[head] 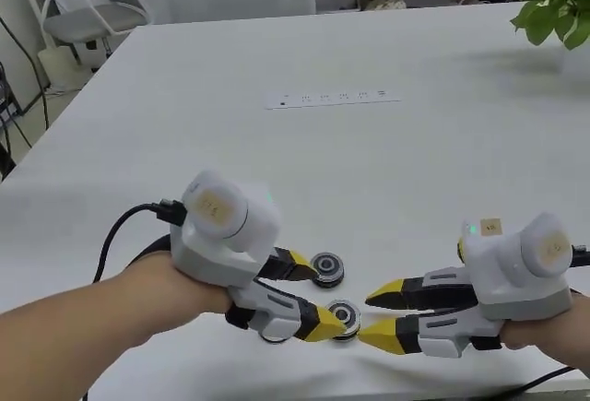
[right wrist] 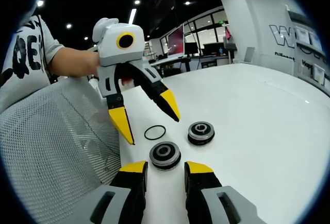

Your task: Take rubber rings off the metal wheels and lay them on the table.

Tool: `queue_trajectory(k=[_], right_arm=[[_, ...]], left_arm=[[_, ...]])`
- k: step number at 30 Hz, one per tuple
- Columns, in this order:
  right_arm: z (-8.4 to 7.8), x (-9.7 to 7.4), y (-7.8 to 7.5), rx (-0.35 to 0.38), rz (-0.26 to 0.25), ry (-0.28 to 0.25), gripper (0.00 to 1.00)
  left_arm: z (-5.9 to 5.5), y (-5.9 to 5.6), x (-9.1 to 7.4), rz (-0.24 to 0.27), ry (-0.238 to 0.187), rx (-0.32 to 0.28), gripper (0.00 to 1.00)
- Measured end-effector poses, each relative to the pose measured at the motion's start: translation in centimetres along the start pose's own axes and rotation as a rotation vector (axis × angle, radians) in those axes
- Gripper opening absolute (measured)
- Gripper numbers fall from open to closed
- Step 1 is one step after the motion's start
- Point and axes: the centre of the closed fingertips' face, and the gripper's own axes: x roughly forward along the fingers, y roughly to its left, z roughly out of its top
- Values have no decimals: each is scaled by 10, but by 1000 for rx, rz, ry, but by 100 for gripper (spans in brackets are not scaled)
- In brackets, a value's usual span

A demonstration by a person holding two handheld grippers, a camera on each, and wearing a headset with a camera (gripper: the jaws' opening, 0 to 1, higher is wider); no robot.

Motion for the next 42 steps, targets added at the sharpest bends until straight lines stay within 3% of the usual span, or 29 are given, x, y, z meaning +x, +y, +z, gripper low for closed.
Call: queue_trajectory(k=[29, 37, 42], right_arm=[[-4, -1, -1, 14, 0, 2, 25], [-4, -1, -1, 15, 0, 4, 25], [-3, 1, -1, 11, 5, 6, 25]], left_arm=[[-10, -10, 19, -39, 41, 49, 21], [-9, -9, 22, -19, 27, 65, 12], [-9, -10, 24, 1, 25, 117, 11]])
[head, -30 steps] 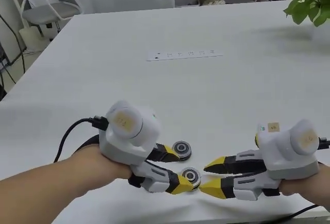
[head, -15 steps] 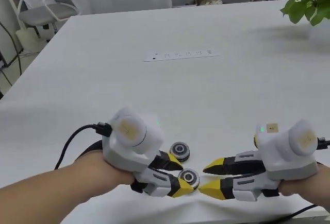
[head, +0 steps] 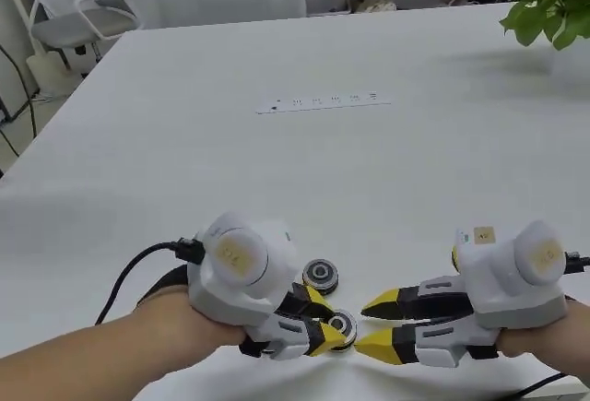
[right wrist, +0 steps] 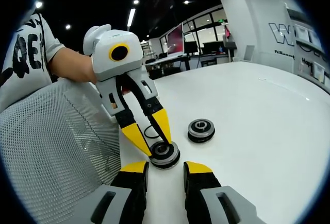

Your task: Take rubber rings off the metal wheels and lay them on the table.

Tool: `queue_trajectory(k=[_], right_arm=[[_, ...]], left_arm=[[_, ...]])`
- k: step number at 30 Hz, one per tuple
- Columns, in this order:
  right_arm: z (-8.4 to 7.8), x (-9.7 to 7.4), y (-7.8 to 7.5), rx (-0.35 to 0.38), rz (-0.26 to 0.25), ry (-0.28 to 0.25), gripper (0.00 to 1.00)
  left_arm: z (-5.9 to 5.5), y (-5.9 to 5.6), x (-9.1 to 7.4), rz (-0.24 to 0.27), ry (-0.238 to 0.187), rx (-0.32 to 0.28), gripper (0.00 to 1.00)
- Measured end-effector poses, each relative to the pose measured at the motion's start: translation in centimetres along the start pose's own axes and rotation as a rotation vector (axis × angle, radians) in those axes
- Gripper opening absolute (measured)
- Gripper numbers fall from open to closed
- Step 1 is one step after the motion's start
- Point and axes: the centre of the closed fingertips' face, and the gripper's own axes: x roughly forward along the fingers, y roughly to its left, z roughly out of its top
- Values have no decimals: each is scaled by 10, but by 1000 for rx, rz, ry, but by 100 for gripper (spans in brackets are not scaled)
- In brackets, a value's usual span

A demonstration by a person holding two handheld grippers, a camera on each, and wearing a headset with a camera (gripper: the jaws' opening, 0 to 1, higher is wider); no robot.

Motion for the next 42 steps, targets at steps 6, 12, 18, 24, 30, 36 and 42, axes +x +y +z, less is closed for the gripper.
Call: queue_trajectory(k=[6, 12, 18, 24, 30, 36, 42], right_arm=[[0, 2, 1, -6, 4, 1, 25], [-1, 4, 1, -13, 6, 6, 24], [-4, 7, 2, -27, 13, 20, 23], [-5, 11, 3, -44, 21, 35, 22], [-6, 13, 1, -58, 23, 35, 21], [-6, 13, 1, -68, 14, 28, 21], [-7, 13, 1, -94, 2, 34, 20]], left_arm=[[0, 2, 0, 17, -3, 17, 8], [0, 2, 0, 31, -11, 46, 8], [0, 2, 0, 39, -24, 37, 8], [1, 2, 1, 46, -25, 41, 8], [1, 2, 1, 47, -27, 39, 8], [1, 2, 1, 46, -30, 34, 8], [1, 2, 1, 49, -30, 36, 7]])
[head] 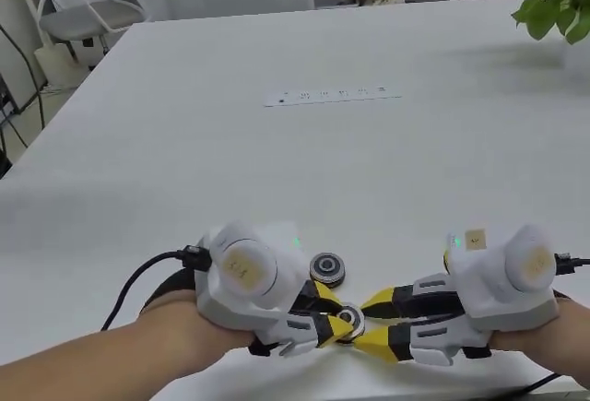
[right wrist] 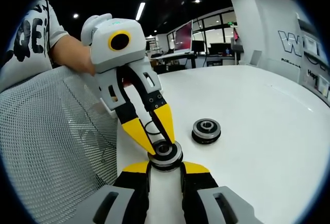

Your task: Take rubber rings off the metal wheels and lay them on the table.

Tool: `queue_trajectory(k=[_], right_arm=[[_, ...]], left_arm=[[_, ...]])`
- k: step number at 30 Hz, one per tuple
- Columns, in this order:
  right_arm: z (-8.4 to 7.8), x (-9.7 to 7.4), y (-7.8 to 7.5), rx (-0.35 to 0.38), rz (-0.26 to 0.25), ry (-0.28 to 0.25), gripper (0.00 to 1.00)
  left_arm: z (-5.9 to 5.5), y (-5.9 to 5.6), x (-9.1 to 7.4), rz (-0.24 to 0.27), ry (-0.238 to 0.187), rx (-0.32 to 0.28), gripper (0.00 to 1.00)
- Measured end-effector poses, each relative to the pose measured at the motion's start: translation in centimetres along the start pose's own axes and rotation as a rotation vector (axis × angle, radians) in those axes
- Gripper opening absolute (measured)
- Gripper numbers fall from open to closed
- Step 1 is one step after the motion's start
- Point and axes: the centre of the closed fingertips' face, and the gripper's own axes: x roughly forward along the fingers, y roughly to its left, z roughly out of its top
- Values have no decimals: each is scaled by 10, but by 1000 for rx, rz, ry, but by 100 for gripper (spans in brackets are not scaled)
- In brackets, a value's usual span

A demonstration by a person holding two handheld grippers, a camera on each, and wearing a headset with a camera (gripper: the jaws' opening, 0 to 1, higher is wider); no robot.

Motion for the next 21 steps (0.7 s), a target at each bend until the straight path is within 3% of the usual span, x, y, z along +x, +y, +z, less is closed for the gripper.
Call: queue_trajectory(k=[21], right_arm=[[0, -2, -1, 18, -14, 5, 18]], left_arm=[[0, 1, 0, 2, -2, -9, 7]])
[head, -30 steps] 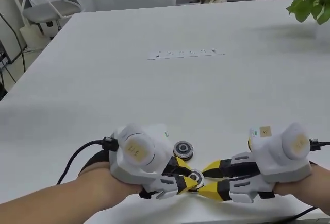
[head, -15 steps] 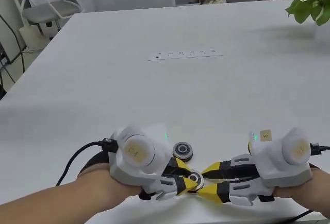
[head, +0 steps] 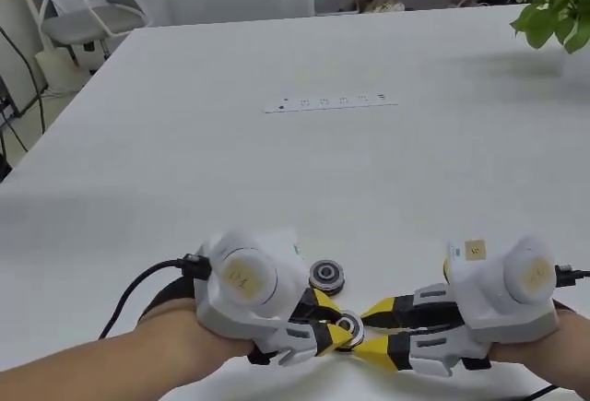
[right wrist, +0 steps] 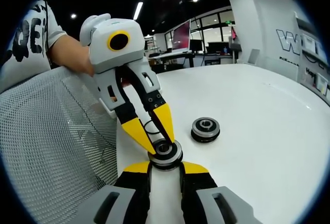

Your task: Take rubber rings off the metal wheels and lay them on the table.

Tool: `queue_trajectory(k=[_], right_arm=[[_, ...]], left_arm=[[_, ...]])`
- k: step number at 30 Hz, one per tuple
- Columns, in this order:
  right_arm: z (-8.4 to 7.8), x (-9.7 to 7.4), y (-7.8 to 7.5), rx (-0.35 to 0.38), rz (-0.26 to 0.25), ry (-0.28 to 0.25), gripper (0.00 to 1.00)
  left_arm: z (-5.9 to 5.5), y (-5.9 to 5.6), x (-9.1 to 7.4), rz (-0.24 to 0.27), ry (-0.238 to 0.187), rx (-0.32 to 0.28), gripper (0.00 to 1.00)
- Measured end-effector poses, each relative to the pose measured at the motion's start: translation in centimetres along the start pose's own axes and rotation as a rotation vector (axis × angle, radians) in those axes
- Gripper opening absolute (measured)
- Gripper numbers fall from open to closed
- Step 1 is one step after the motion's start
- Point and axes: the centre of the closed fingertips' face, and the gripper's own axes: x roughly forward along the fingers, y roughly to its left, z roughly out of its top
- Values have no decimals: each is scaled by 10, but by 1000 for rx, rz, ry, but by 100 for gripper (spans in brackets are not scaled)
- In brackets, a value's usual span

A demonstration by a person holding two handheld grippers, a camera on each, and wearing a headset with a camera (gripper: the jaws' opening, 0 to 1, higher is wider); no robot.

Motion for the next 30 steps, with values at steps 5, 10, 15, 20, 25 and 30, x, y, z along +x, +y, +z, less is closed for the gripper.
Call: queue_trajectory(k=[5, 10, 15, 20, 25, 30], right_arm=[[-1, -1, 0, 9, -1, -4, 17], [-1, -1, 0, 3, -1, -4, 17], [-2, -2, 0, 2, -4, -6, 16], [-2, -4, -1, -11, -11, -4, 12], [-4, -5, -3, -25, -22, 12, 1], [-4, -5, -4, -4, -26, 6, 0]], left_arm=[[0, 0, 0, 0, -1, -1, 7], [0, 0, 0, 0, -2, -4, 7], [0, 0, 0, 0, -2, -5, 7], [0, 0, 0, 0, -1, -6, 7], [0, 0, 0, 1, -1, -5, 7], [0, 0, 0, 2, -1, -5, 7]])
